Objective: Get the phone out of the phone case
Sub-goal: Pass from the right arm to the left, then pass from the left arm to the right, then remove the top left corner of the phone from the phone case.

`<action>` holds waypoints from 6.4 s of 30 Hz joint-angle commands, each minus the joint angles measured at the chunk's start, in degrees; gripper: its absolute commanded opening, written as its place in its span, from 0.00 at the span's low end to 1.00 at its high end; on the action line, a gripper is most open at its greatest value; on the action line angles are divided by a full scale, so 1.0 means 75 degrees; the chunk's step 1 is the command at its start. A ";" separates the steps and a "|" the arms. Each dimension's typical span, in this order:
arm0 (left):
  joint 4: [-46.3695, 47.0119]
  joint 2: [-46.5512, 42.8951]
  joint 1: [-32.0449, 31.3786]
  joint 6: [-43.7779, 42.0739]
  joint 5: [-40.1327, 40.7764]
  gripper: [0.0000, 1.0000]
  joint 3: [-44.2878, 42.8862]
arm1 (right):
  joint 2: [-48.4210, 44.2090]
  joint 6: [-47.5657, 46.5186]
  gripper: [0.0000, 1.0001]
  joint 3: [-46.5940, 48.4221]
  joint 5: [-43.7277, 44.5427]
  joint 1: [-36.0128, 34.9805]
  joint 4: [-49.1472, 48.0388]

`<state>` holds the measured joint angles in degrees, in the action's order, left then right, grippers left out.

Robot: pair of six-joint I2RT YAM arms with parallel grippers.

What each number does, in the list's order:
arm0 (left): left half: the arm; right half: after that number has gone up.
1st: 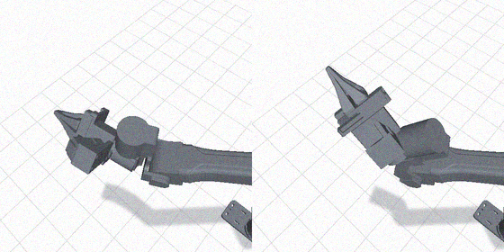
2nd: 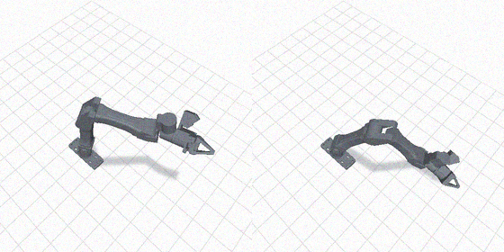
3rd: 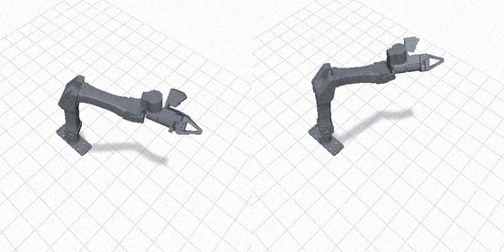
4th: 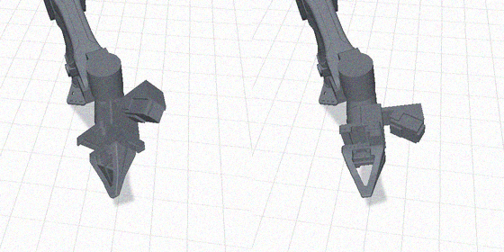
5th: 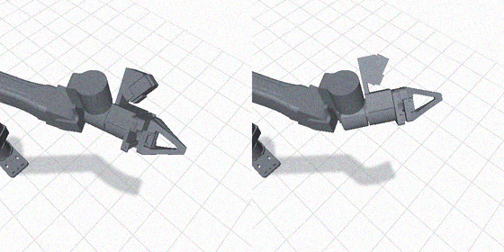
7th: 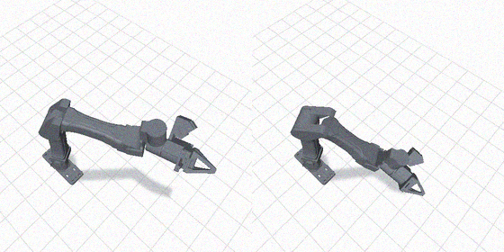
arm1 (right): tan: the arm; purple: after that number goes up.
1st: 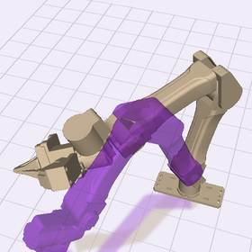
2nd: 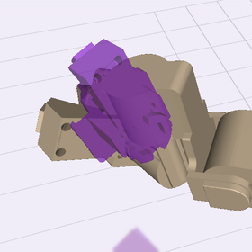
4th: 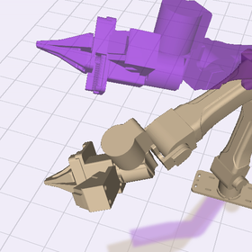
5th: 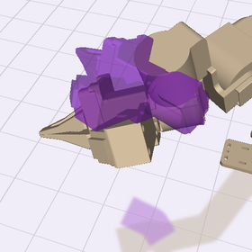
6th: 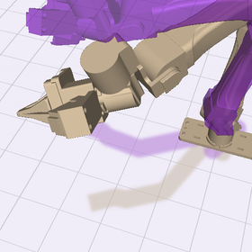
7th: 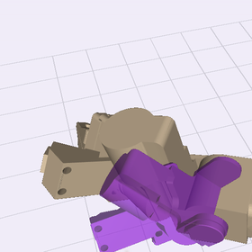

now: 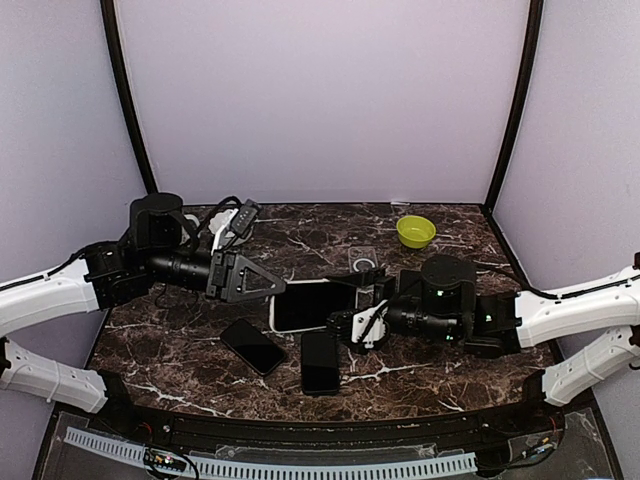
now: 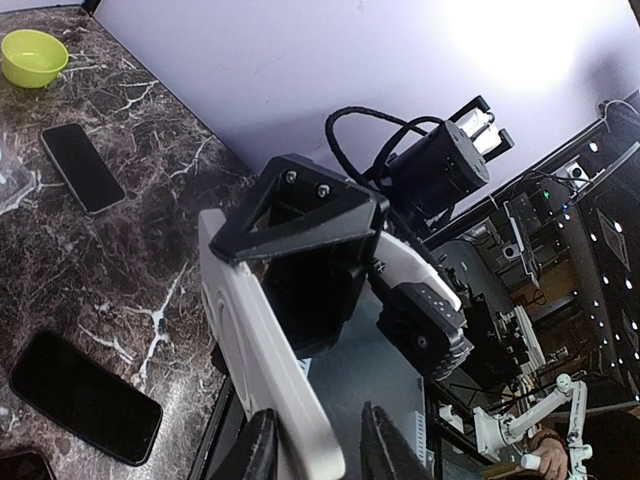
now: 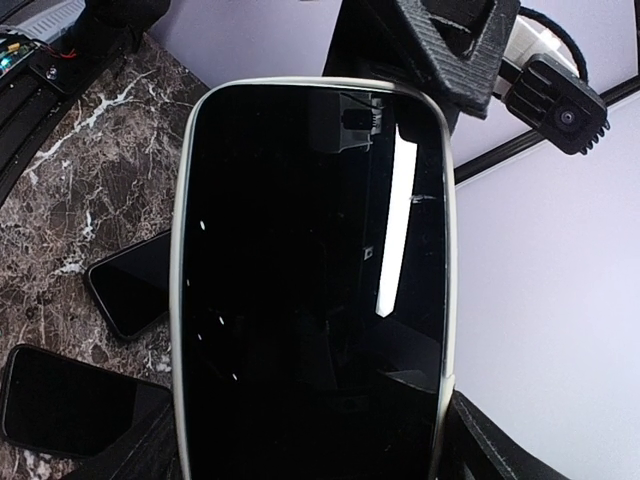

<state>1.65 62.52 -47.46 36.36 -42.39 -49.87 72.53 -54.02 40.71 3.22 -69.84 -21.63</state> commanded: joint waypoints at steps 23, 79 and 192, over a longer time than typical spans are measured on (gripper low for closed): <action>0.0849 -0.0403 0.0022 0.0595 -0.0685 0.32 0.0516 | 0.0122 -0.1417 0.00 0.0048 0.0230 -0.0073 -0.1790; -0.1780 -0.0185 0.0019 -0.3603 0.1169 0.00 -0.0630 | -0.1615 0.4198 0.99 0.0201 -0.2223 0.1162 0.2252; -0.2378 -0.0233 -0.1101 -0.9741 -0.0218 0.22 -0.0341 | -0.1115 0.0467 0.00 0.1472 -0.2288 0.0130 0.3313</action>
<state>-15.75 60.66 -55.42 -35.38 -42.61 -50.43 64.86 -47.86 50.17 -16.38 -66.92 9.87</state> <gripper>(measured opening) 0.231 0.094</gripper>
